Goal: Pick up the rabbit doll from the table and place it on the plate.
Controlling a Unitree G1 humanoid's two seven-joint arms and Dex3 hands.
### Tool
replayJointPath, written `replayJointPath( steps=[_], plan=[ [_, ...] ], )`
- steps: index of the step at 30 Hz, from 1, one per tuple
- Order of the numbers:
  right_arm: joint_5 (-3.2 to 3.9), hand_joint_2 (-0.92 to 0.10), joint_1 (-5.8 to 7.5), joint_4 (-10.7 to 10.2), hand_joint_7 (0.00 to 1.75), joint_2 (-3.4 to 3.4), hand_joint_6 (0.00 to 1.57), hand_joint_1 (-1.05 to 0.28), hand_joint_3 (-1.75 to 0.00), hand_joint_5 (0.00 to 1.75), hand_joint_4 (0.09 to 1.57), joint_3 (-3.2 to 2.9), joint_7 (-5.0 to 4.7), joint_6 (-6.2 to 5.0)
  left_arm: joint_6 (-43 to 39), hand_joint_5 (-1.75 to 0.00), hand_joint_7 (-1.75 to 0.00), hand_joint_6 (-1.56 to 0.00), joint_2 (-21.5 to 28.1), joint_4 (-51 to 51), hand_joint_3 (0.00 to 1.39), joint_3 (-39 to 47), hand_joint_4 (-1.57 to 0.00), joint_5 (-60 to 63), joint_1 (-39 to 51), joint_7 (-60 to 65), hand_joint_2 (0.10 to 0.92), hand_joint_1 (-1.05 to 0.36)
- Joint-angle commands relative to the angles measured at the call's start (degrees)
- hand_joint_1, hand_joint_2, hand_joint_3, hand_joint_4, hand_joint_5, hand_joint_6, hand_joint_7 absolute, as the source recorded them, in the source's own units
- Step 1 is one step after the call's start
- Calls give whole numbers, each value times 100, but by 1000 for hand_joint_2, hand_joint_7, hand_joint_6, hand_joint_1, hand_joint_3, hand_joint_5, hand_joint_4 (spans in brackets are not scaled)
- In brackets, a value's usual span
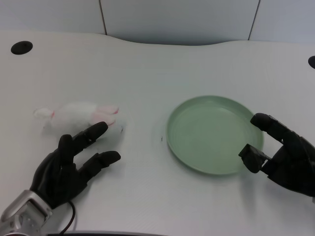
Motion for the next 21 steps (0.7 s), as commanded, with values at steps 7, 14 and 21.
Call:
replayJointPath(
  steps=[7, 14, 21],
  plan=[
    [31, -921, 18, 20, 1326, -109, 450, -732, -382, 1746, 521, -42, -18, -40, 28, -1255, -10, -689, 97, 37, 497, 30, -287, -13, -10, -30, 921, -903],
    [18, -921, 33, 18, 1327, -117, 452, -744, -356, 1746, 514, -37, -24, -87, 48, -1255, -7, -684, 93, 19, 492, 25, -293, -10, 3, -13, 921, -904],
    [27, -921, 30, 11, 1326, -104, 454, -744, -345, 1746, 512, -34, -30, -58, -7, -1258, -7, -684, 92, 28, 488, 32, -293, -13, 13, -62, 921, -901]
  ],
)
